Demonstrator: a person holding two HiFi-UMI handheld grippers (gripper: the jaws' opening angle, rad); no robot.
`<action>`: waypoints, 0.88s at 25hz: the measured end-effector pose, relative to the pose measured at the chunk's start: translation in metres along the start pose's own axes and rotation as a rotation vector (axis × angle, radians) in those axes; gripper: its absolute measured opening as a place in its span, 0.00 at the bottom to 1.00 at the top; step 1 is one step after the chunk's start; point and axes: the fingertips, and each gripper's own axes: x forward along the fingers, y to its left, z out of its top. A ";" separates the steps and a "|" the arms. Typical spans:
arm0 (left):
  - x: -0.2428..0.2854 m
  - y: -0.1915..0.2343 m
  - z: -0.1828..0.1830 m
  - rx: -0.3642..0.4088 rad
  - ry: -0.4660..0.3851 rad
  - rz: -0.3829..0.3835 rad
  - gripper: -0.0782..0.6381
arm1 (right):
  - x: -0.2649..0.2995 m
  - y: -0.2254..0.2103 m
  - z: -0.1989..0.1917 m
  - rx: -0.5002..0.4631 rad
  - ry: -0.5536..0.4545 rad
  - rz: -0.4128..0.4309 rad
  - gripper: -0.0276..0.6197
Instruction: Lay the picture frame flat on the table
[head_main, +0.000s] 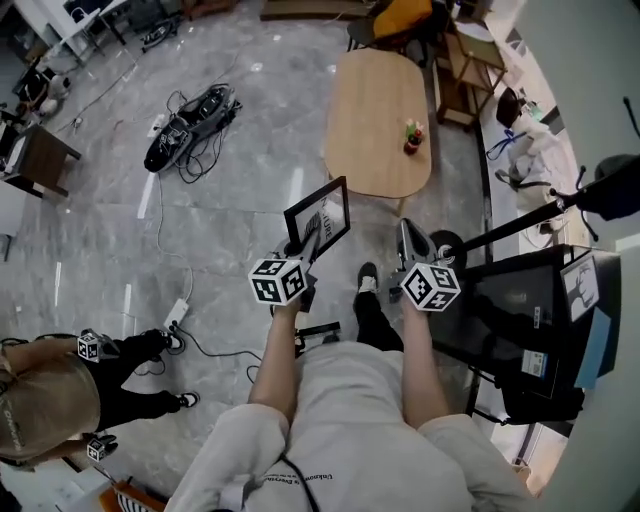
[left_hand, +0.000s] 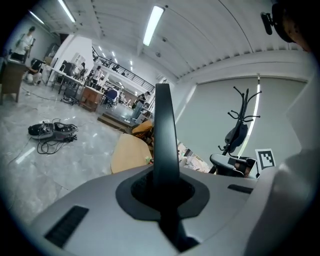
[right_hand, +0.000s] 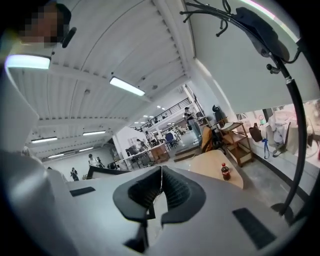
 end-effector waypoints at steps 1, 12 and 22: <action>0.014 0.004 0.011 0.007 -0.001 0.010 0.15 | 0.015 -0.007 0.009 0.009 0.001 0.009 0.10; 0.144 0.000 0.098 0.013 0.019 0.039 0.15 | 0.137 -0.091 0.095 0.007 0.078 0.042 0.10; 0.229 0.012 0.163 0.001 -0.024 0.149 0.15 | 0.231 -0.129 0.151 -0.028 0.095 0.226 0.10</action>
